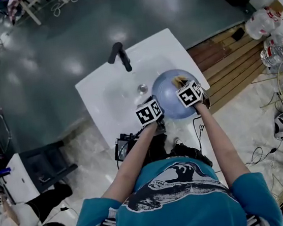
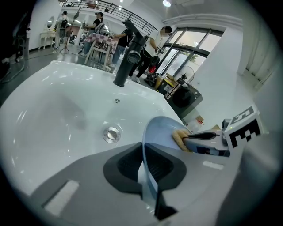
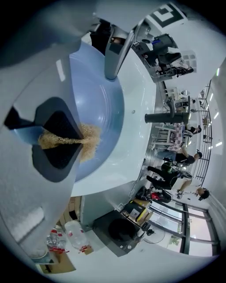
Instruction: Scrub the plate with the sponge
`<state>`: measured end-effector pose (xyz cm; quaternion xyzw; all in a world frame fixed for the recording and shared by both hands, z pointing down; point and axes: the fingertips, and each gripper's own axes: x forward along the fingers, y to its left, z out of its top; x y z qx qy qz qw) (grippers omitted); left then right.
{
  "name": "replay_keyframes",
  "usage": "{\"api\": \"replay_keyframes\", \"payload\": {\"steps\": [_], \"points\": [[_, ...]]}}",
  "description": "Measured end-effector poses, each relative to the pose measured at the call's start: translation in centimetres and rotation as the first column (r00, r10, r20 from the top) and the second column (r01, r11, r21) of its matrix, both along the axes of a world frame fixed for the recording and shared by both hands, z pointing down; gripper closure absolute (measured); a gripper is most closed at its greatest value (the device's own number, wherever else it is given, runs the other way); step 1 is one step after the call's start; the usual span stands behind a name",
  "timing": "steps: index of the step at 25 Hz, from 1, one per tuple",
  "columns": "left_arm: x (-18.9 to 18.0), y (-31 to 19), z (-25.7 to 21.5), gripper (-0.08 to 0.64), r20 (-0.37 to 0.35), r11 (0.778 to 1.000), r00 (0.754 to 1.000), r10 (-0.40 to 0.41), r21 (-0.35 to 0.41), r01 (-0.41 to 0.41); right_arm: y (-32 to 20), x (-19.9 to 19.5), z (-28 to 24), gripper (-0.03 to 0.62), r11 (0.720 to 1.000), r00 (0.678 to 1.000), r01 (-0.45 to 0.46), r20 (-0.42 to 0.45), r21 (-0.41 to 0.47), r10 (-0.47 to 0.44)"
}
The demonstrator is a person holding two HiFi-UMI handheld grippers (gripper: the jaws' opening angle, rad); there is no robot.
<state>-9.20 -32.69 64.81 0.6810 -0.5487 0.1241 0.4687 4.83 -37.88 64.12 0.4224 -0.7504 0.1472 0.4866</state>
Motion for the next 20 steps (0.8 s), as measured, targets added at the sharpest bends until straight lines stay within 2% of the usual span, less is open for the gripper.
{"api": "replay_keyframes", "payload": {"steps": [4,12,16,20], "points": [[-0.4,0.2,0.3,0.534,-0.003,0.999,1.0,-0.03,-0.012,0.03,1.7,-2.3,0.2,0.565,0.996,0.996,0.088,0.002,0.016,-0.088],[-0.3,0.1,0.2,0.531,-0.011,0.998,0.998,-0.059,0.001,0.059,6.6,-5.6,0.3,0.565,0.974,0.974,0.226,0.026,-0.01,-0.226],[-0.4,0.0,0.0,0.529,-0.024,0.996,0.996,-0.089,0.002,0.089,8.6,-5.7,0.2,0.565,0.965,0.964,0.258,0.072,-0.04,-0.255],[-0.1,-0.1,-0.4,0.522,-0.012,0.997,0.997,-0.078,0.024,0.079,10.0,-5.0,0.2,0.565,0.965,0.957,0.25,0.171,-0.086,-0.233]]}}
